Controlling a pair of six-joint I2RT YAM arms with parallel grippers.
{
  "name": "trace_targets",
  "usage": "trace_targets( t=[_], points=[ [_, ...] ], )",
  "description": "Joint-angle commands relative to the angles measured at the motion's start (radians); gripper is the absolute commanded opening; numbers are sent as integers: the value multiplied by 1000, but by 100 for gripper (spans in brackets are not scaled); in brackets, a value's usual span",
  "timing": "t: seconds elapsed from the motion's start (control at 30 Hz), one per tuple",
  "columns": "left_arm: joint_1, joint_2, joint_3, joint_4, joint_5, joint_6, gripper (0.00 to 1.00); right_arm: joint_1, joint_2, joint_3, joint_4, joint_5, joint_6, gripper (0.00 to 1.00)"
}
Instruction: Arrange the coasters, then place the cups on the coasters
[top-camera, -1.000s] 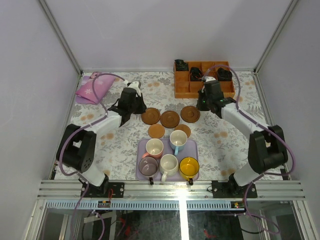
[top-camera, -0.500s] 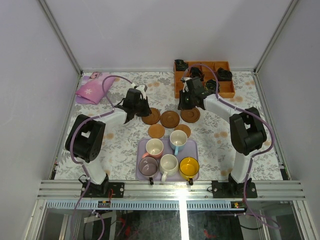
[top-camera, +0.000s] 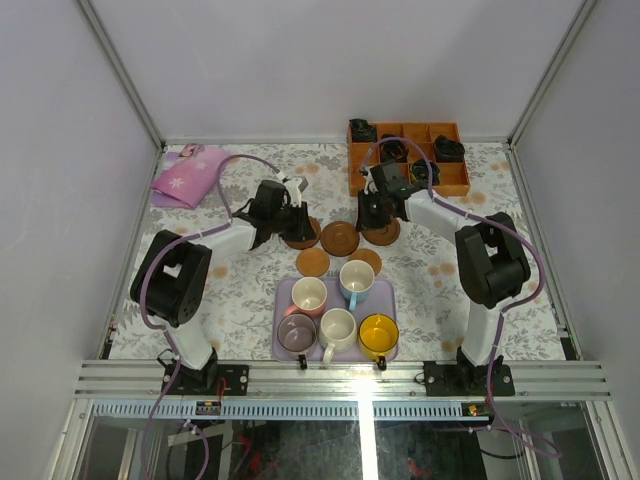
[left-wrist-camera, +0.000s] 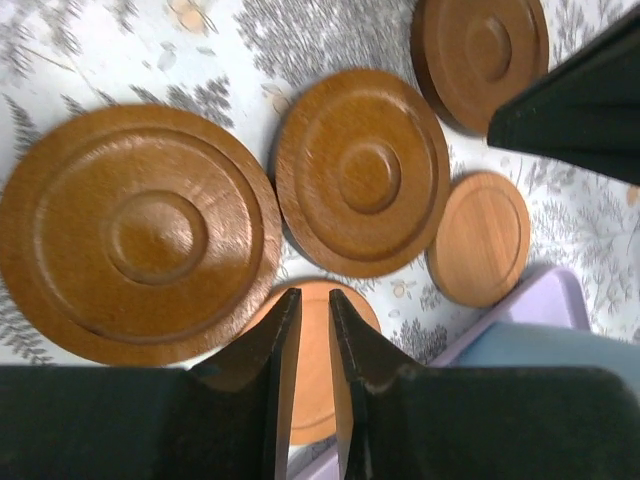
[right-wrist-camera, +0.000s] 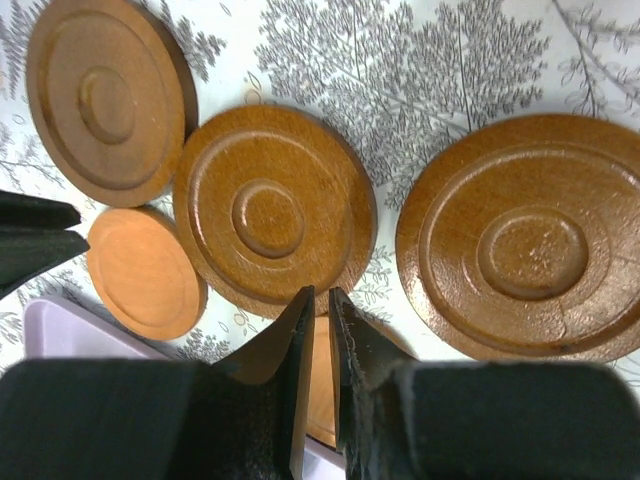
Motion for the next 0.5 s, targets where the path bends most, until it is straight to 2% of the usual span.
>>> trace_targets(
  t=[0.0,0.27,0.47],
  points=[
    [-18,-43,-21,-92,101,77,16,13,-51,-47,-34,-5,-9,18],
    [-25,-26,-35,-124,193,101,15,19,-93,-126,-73,5,10,17],
    [-32,-8,-34,-161,205,137,15,25,-122,-153,-97,18,14,17]
  ],
)
